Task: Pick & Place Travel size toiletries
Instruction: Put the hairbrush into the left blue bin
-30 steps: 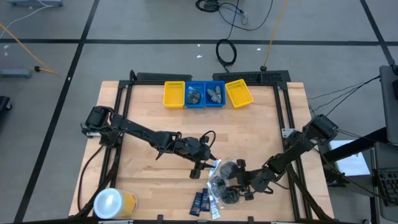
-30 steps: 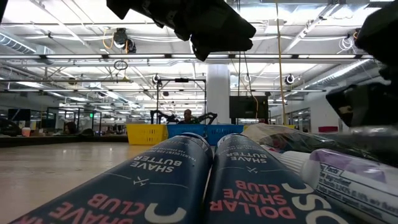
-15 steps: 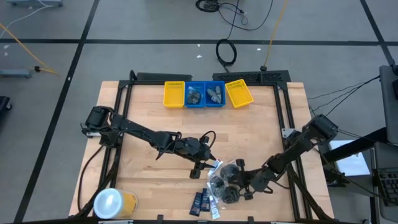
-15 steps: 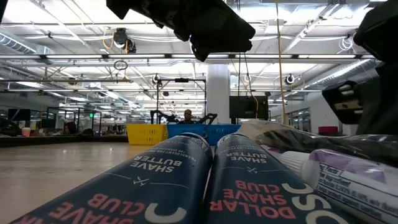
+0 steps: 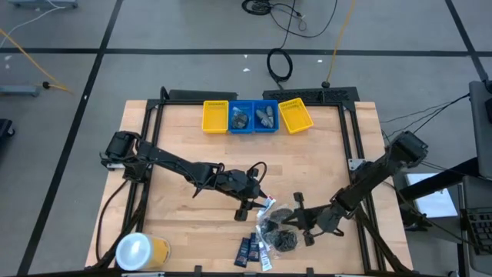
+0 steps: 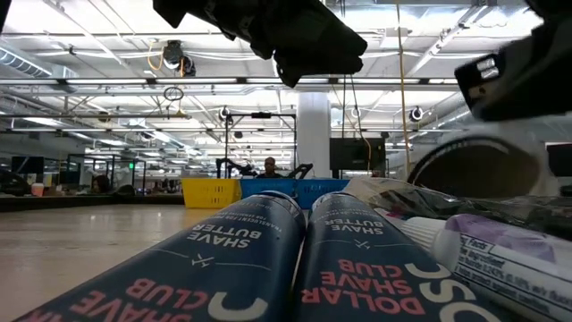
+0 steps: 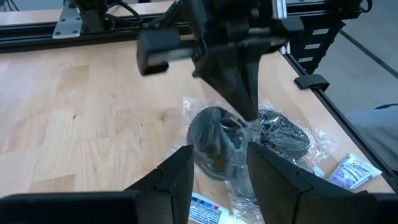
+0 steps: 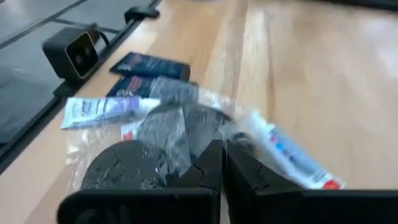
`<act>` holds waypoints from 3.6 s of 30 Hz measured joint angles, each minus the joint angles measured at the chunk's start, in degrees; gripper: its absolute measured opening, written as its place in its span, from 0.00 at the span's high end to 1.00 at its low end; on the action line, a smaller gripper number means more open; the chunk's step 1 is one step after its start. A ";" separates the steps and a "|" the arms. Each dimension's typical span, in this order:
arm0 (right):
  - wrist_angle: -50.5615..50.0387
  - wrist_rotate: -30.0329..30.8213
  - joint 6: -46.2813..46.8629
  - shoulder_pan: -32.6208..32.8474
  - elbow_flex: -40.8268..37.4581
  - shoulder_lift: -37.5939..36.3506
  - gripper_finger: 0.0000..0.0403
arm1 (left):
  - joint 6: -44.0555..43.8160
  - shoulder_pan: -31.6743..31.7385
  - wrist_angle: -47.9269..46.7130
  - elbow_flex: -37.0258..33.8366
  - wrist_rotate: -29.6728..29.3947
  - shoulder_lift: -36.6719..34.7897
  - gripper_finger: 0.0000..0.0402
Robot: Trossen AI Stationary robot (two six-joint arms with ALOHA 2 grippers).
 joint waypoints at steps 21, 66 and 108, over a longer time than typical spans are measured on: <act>-7.51 10.03 -11.04 -3.28 0.00 -19.33 1.00 | 2.64 -0.01 5.61 0.00 -0.07 0.00 0.63; 8.00 9.64 -28.16 -9.55 0.00 -19.99 1.00 | 2.10 0.71 11.81 0.00 -11.77 0.00 0.96; 13.61 9.67 -30.39 -9.44 0.02 -20.01 0.60 | 1.88 12.43 4.97 0.00 -30.57 -0.33 0.97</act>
